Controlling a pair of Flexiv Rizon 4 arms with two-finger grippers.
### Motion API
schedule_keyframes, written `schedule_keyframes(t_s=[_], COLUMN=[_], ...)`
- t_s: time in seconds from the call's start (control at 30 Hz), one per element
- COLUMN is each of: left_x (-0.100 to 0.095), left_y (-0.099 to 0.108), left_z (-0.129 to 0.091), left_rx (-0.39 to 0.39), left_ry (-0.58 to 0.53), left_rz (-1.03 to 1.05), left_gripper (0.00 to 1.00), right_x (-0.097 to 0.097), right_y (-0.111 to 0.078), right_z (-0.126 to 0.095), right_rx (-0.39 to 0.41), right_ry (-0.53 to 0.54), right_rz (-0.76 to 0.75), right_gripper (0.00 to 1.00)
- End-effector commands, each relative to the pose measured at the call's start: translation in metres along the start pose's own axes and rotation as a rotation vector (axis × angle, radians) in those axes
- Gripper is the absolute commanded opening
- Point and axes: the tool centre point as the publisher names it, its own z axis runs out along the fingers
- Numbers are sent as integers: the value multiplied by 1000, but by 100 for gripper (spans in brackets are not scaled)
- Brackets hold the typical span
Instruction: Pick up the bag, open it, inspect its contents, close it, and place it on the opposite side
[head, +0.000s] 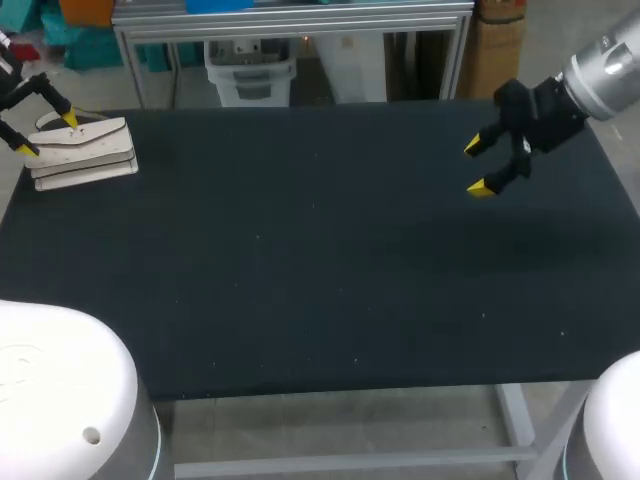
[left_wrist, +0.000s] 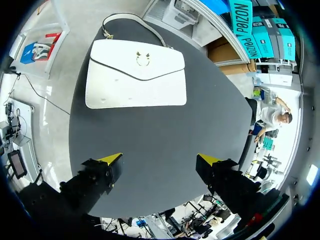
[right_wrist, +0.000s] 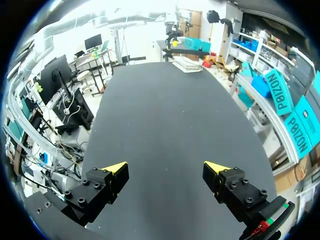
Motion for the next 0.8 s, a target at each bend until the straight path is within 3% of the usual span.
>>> schedule_keyframes(t_s=[0.03, 0.5, 0.8], left_x=[-19, -73, -100], left_y=[-27, -78, -108], left_z=[1, 1, 14], left_rx=[-50, -31, -33], left_ry=[57, 92, 126], left_rz=[-27, -65, -98], left_gripper=[100, 100, 100], right_x=[6, 18, 25], right_y=[-3, -4, -4], right_z=[8, 25, 34], right_rx=[-5, -25, -36], right_ry=[-7, 27, 52], right_rz=[-18, -108, -155], right_gripper=[100, 100, 100])
